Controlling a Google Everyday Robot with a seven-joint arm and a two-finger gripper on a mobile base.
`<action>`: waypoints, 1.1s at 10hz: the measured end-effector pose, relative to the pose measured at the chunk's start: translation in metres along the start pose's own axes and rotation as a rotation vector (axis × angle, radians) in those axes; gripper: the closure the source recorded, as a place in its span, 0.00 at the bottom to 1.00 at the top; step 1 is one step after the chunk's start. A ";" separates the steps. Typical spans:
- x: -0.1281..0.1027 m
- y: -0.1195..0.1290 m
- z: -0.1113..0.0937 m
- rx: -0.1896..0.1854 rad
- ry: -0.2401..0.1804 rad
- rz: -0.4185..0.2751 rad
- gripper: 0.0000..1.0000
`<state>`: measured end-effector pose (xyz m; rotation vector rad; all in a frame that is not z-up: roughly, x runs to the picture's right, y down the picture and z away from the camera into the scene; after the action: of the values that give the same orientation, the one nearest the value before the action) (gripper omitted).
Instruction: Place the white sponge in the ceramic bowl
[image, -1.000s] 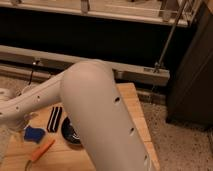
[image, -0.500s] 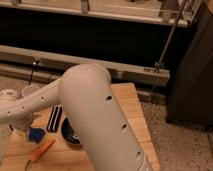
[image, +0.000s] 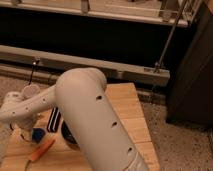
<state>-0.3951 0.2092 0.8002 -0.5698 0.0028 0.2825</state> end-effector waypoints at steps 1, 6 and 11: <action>0.000 0.002 0.006 -0.007 0.007 -0.007 0.20; 0.001 0.002 0.017 -0.013 0.032 -0.024 0.48; 0.004 0.004 0.020 -0.008 0.068 -0.051 0.96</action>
<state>-0.3933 0.2239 0.8143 -0.5864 0.0531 0.2130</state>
